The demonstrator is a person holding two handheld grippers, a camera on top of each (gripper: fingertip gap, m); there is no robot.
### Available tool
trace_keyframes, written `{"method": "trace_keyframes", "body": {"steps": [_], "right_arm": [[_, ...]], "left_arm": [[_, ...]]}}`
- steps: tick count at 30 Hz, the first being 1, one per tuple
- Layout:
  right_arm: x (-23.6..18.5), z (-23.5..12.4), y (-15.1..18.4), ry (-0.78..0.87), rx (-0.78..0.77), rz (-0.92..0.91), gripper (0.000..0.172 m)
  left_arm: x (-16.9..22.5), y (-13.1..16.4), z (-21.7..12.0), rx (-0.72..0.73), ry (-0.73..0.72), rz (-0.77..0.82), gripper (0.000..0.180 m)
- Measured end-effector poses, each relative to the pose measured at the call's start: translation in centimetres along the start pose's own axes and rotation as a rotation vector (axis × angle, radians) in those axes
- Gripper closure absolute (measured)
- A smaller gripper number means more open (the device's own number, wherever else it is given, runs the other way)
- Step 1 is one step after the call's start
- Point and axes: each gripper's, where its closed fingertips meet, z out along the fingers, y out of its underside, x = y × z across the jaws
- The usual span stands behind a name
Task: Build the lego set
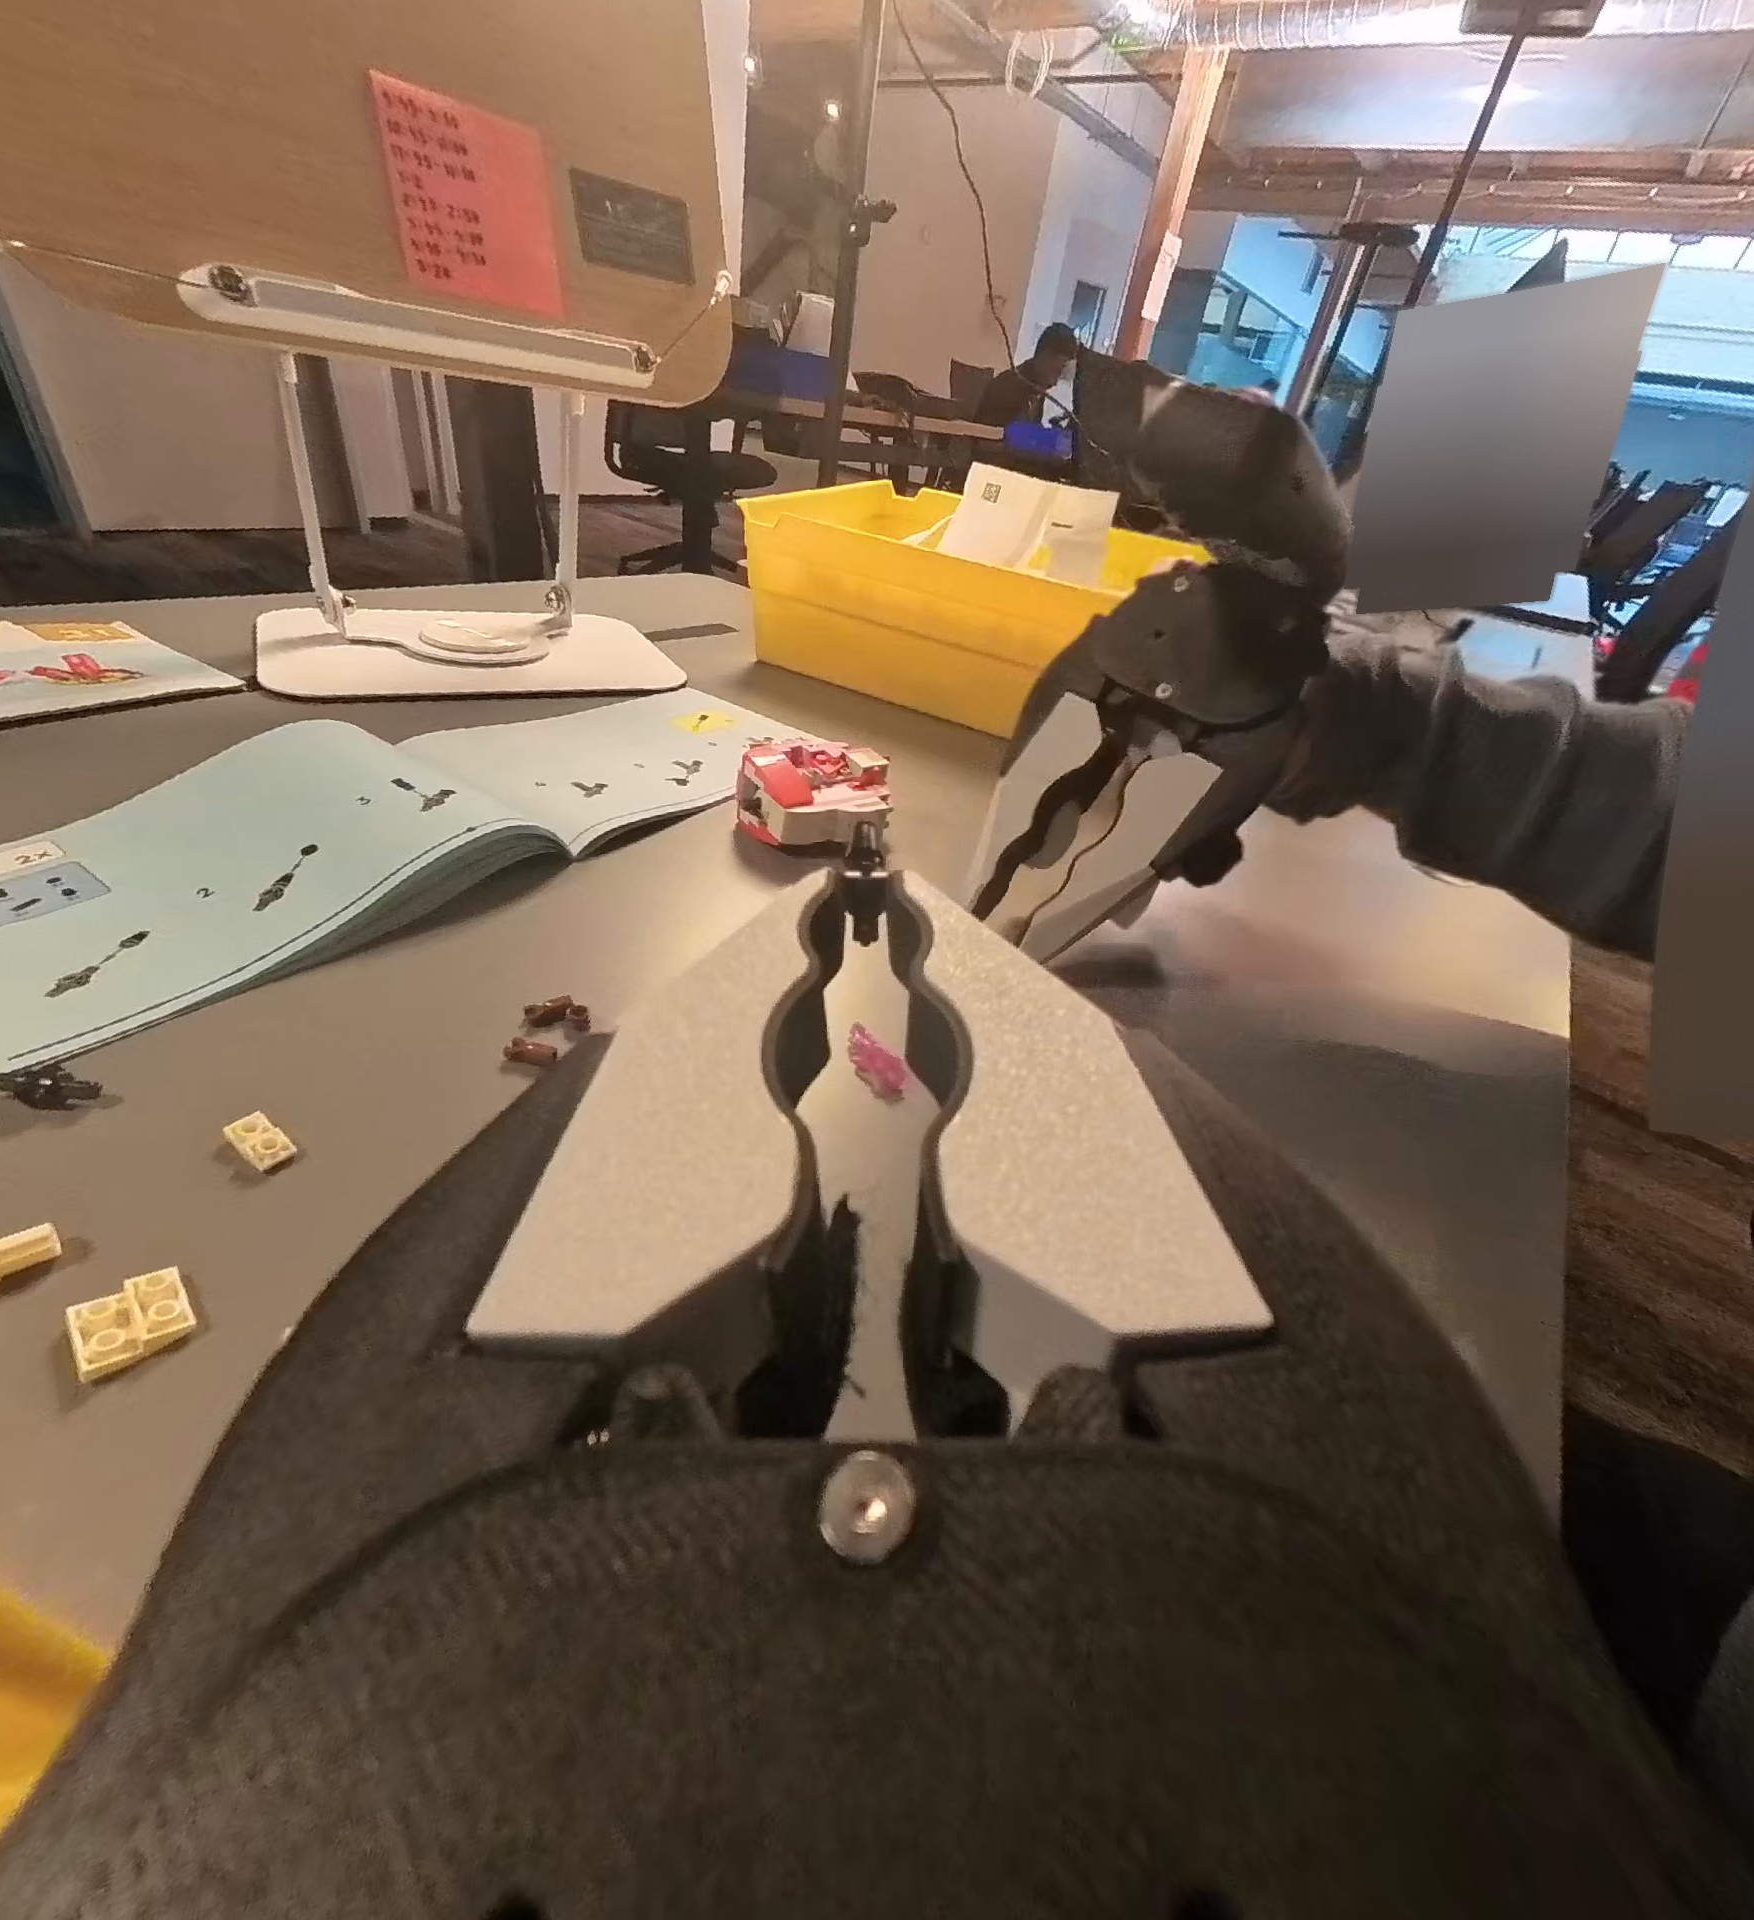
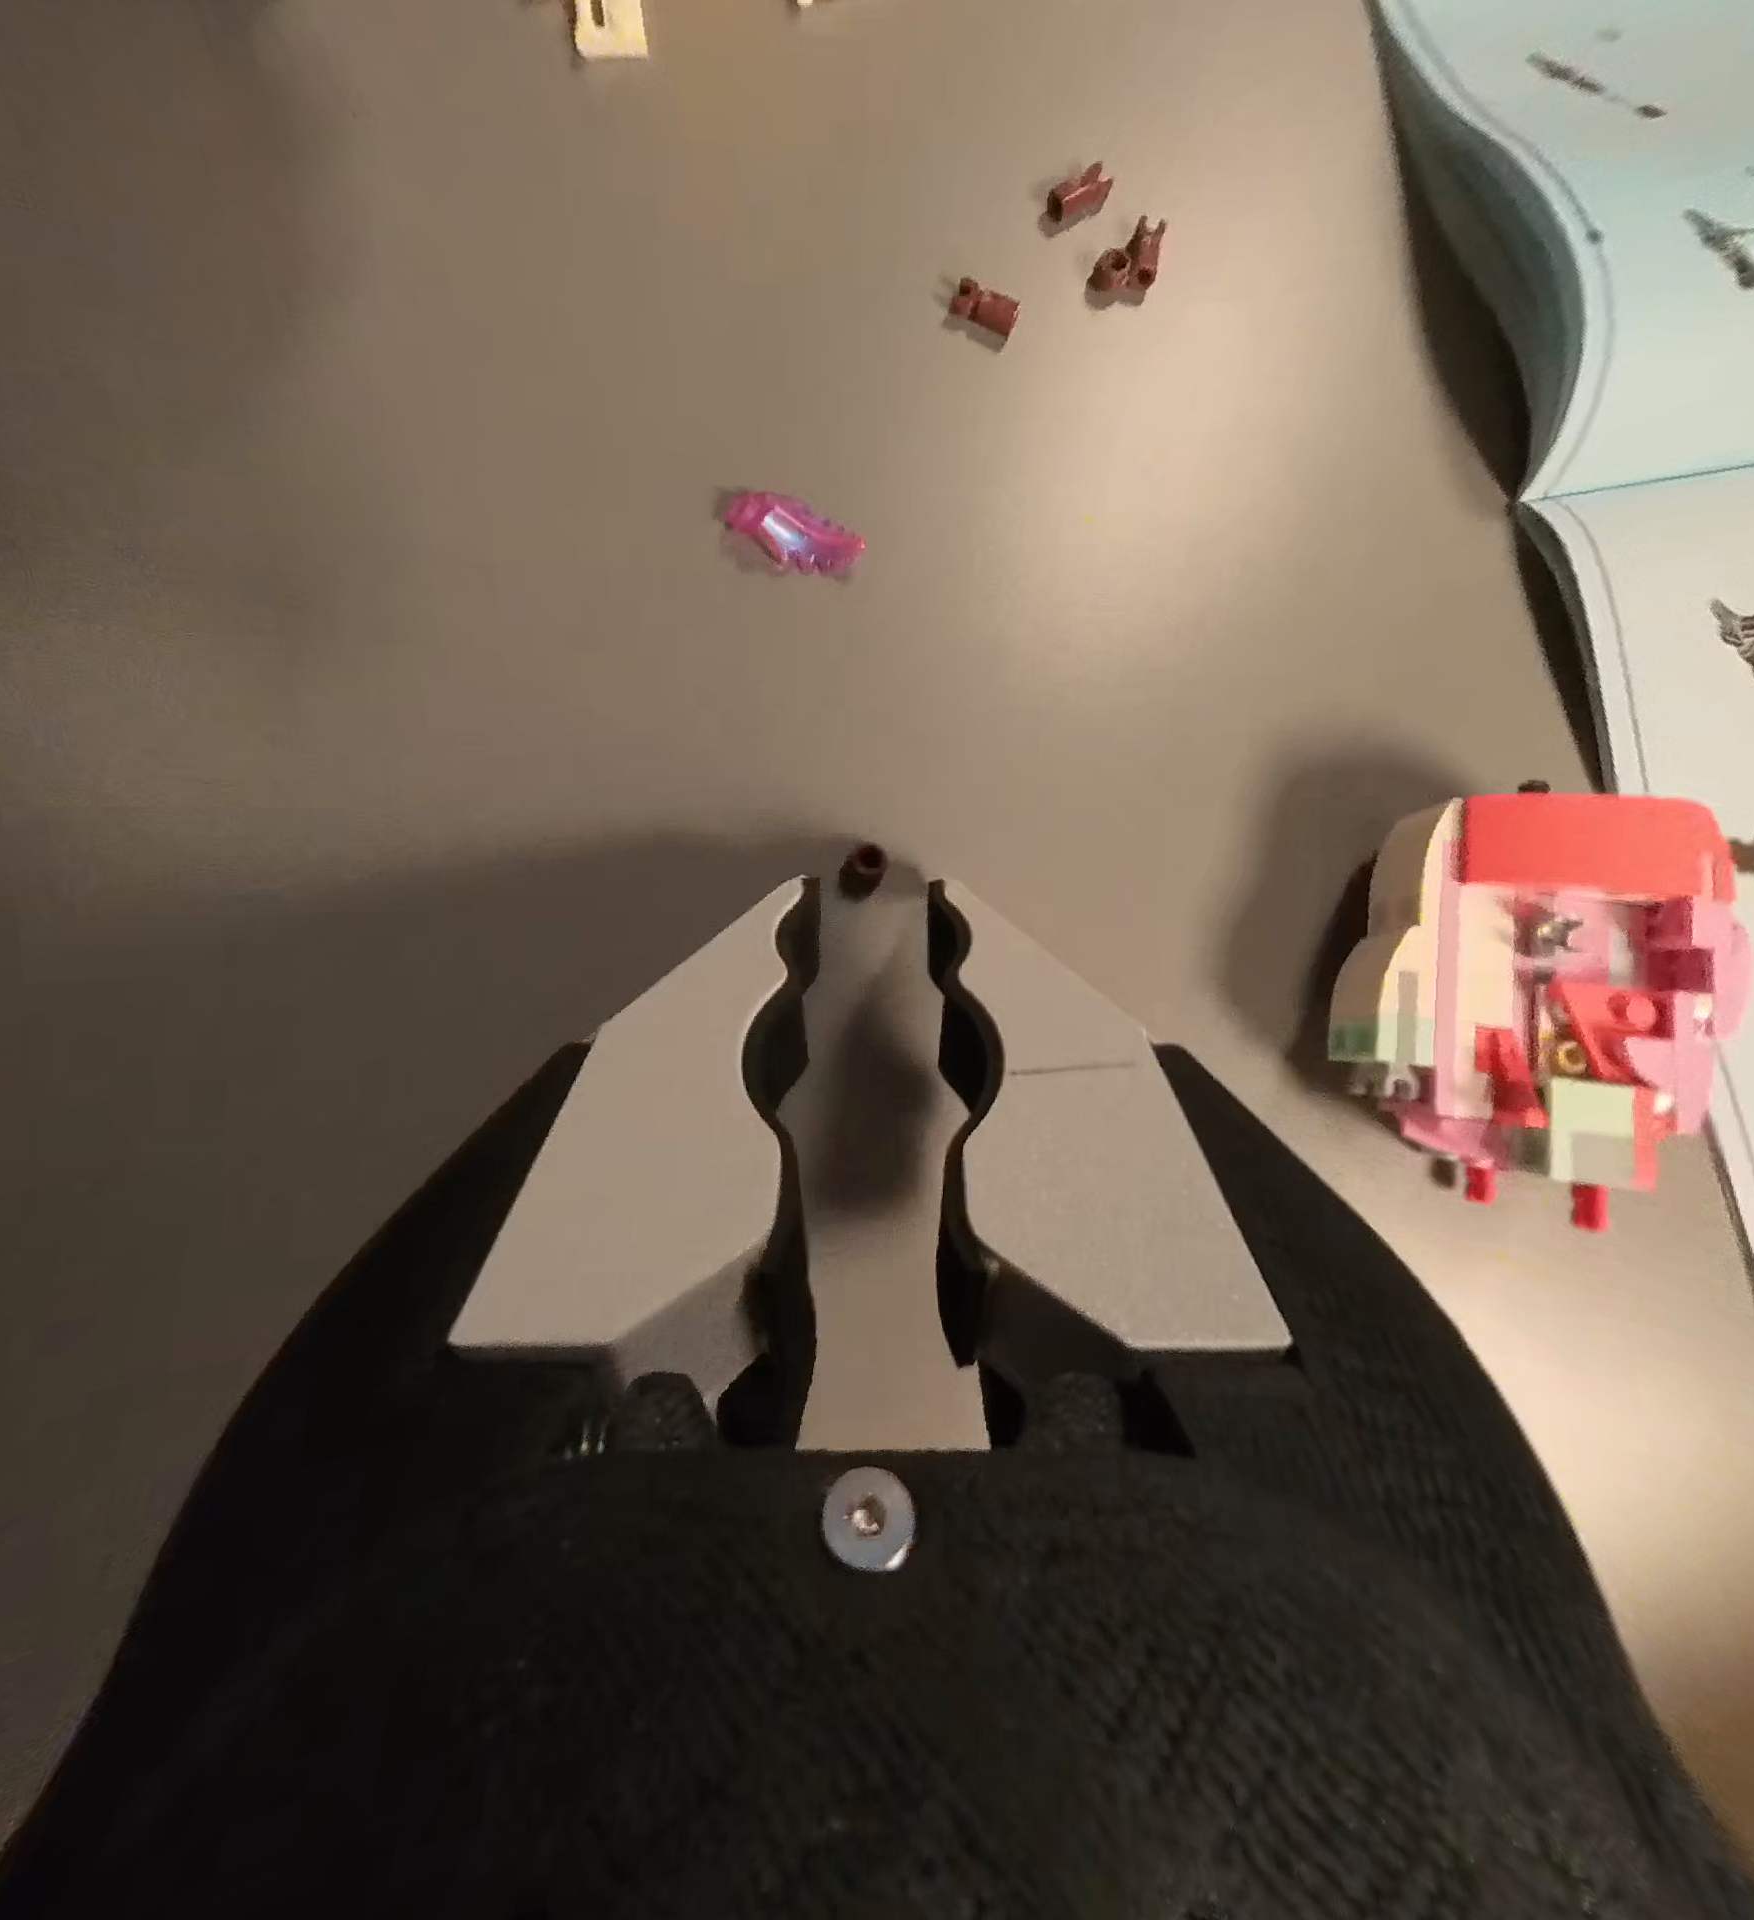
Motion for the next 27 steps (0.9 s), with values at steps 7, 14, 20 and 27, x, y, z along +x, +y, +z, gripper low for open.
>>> {"method": "trace_keyframes", "body": {"steps": [7, 14, 20, 27], "right_arm": [[-0.3, 0.2, -0.3, -0.009, 0.16, 0.099, 0.157], [-0.4, 0.5, -0.7, -0.016, 0.174, 0.111, 0.167], [-0.6, 0.7, -1.0, 0.001, 0.119, 0.066, 0.166], [-0.5, 1.1, -1.3, 0.116, 0.05, -0.083, 0.172]], "left_arm": [[0.1, 0.2, 0.2, -0.013, 0.011, -0.004, 0.174], [0.2, 0.3, 0.2, -0.018, 0.02, -0.009, 0.174], [0.3, 0.4, 0.2, -0.021, 0.027, -0.013, 0.174], [0.5, 0.8, 0.4, -0.051, 0.025, 0.01, 0.174]]}}
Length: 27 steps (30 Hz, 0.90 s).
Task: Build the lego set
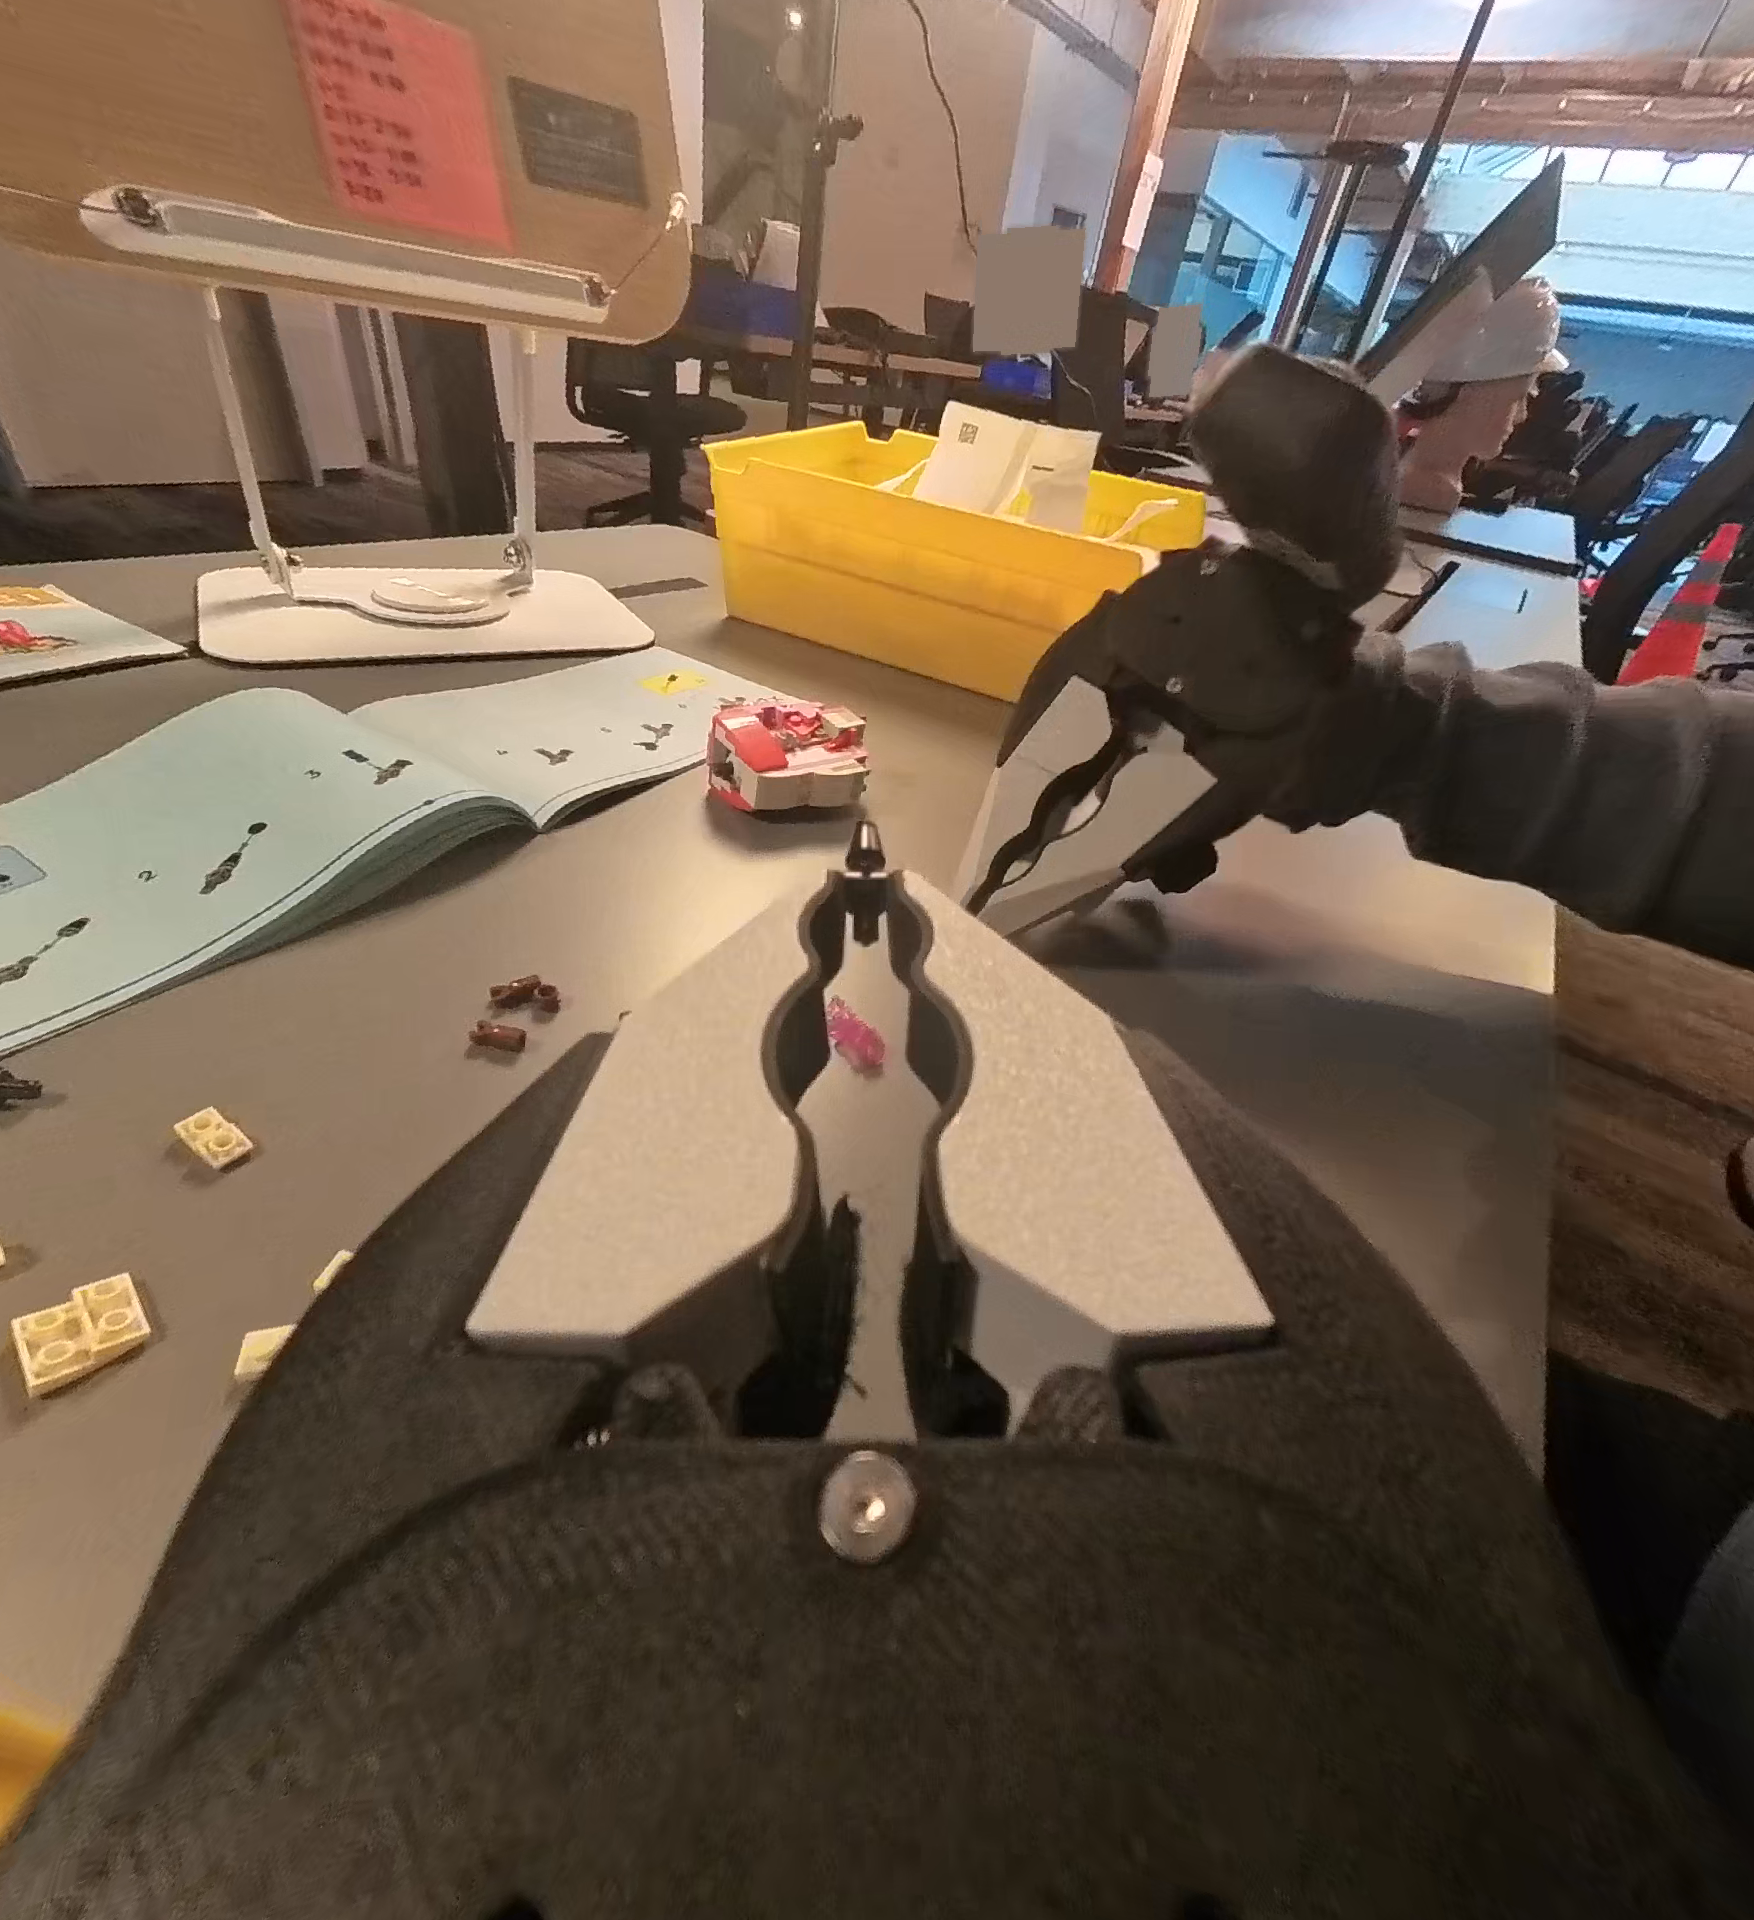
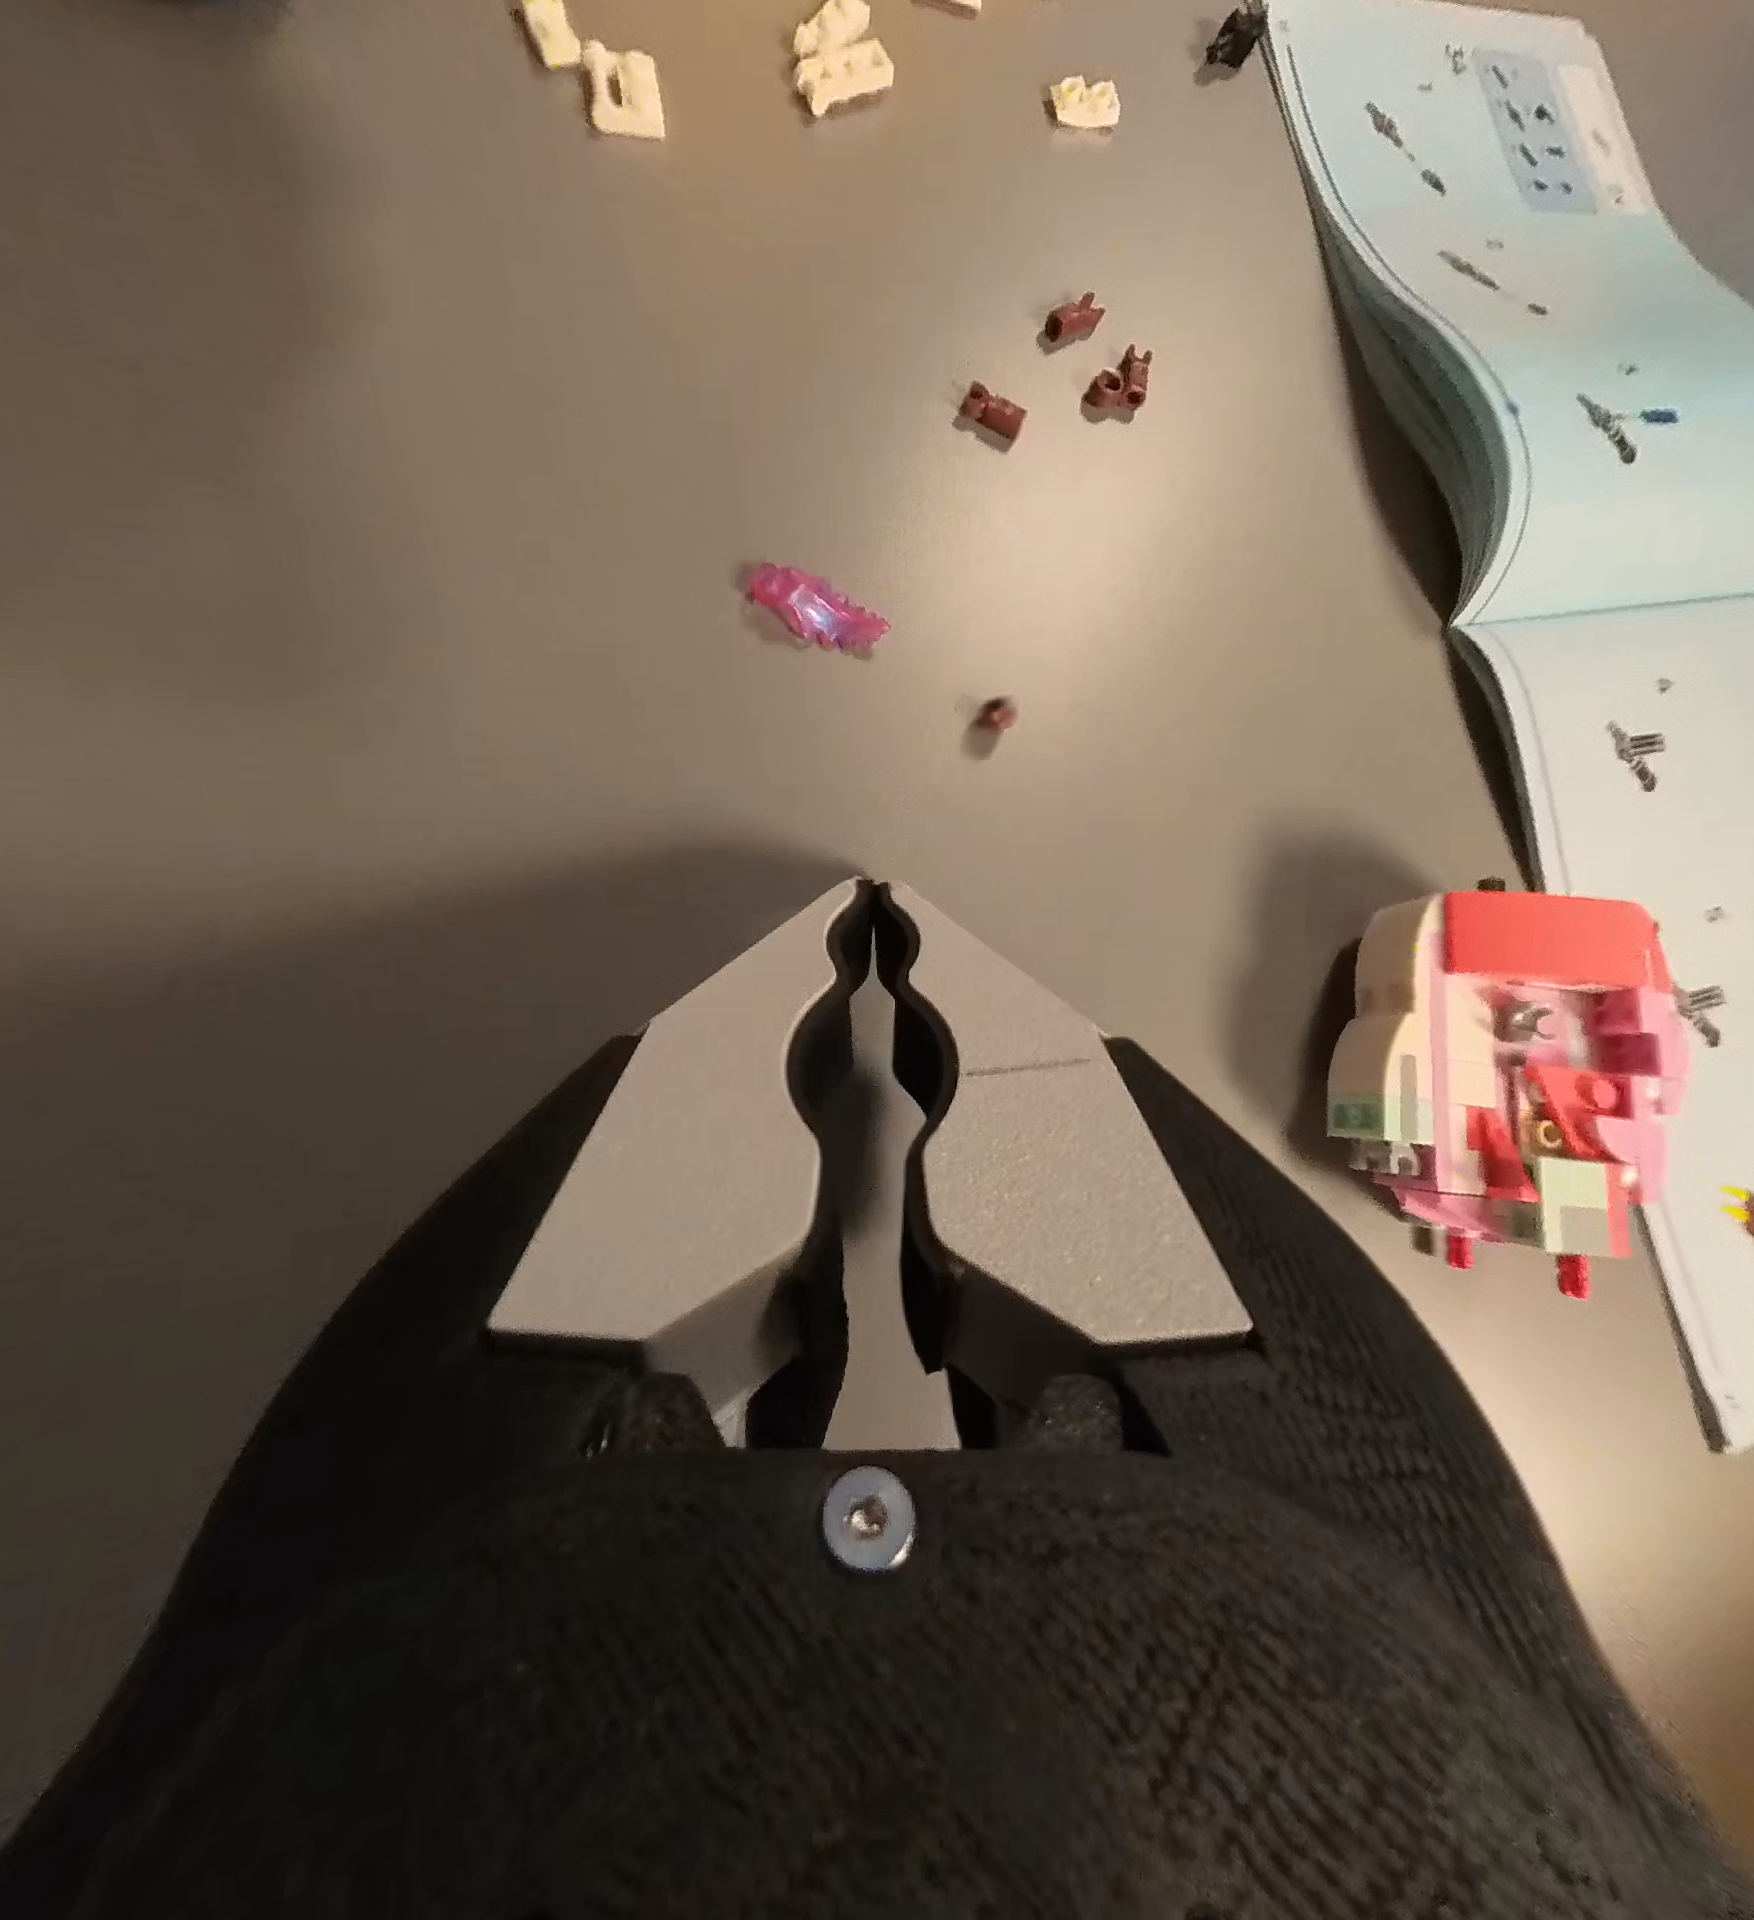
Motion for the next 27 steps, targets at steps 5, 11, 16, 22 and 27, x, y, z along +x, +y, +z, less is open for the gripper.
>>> {"method": "trace_keyframes", "body": {"steps": [5, 11, 16, 22, 27], "right_arm": [[0.1, 0.2, -0.5, -0.01, 0.02, 0.065, 0.169], [3.4, 1.8, -0.9, 0.078, 0.09, 0.348, 0.158], [7.3, 2.4, -0.4, 0.256, 0.057, 0.452, 0.156], [9.2, 2.5, 0.0, 0.37, 0.027, 0.458, 0.155], [11.3, 1.9, 1.0, 0.488, -0.002, 0.482, 0.153]], "left_arm": [[-0.8, 0.0, -0.2, -0.002, -0.048, -0.001, 0.174], [-1.2, -0.2, -0.5, 0.014, -0.07, -0.02, 0.174], [-1.1, -0.1, -0.4, 0.007, -0.067, -0.011, 0.174], [-1.0, 0.0, -0.4, 0.004, -0.061, -0.007, 0.174], [-0.8, 0.0, -0.3, 0.0, -0.055, -0.004, 0.174]]}}
